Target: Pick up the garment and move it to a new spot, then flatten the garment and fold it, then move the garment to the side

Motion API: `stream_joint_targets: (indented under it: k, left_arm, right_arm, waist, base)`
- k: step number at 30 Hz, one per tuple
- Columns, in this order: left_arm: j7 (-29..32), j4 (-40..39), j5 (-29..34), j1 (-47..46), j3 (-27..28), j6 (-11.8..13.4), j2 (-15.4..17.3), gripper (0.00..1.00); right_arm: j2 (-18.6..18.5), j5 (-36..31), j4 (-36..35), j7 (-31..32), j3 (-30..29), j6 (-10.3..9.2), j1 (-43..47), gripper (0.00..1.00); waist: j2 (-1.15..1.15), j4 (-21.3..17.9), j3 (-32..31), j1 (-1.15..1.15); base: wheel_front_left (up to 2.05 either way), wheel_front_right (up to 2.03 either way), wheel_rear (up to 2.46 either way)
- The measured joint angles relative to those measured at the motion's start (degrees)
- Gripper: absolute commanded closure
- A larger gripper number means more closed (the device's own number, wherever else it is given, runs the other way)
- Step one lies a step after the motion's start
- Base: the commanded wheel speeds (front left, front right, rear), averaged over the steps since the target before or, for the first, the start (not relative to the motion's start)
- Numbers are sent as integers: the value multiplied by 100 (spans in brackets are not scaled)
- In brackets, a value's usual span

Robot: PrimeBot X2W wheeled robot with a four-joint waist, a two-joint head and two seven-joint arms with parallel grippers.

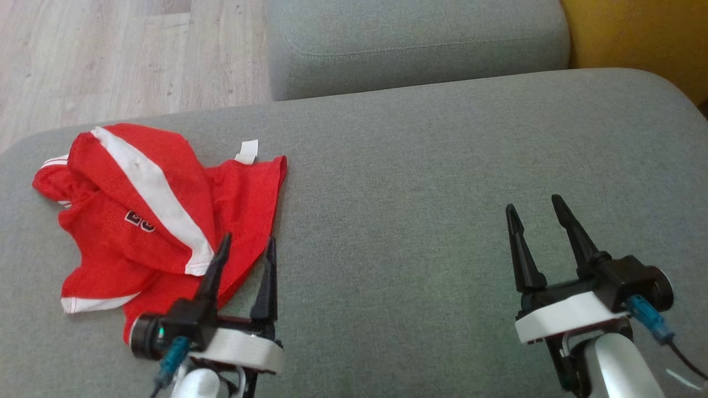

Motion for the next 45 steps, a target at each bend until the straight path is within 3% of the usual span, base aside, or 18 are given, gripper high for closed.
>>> stream_joint_targets:
  k: [5,13,19,32,45]
  left_arm:
    - [-110,-265,-144,33,304,-112,-129,0]
    - [-229,-372,-205,392,983,-669,-466,0]
    - [-331,-226,301,431,1087,-913,-528,0]
    - [-398,-209,447,431,1146,-853,-534,0]
    - [-398,-213,517,662,1514,-824,-535,0]
  right_arm:
    - [0,283,-40,-68,-78,0,12,0]
    - [-2,1273,175,-197,-144,0,57,0]
    - [-5,1250,415,-304,1,0,170,0]
    - [-10,1126,424,-363,174,0,149,0]
    - [-13,1290,425,-363,738,0,248,0]
  waist:
    - [0,13,-2,0]
    - [0,35,-46,0]
    - [0,46,-88,0]
    - [0,174,-144,0]
    - [0,978,-336,0]
  base:
    - [0,0,0]
    - [0,0,0]
    - [0,0,0]
    - [0,0,0]
    - [0,0,0]
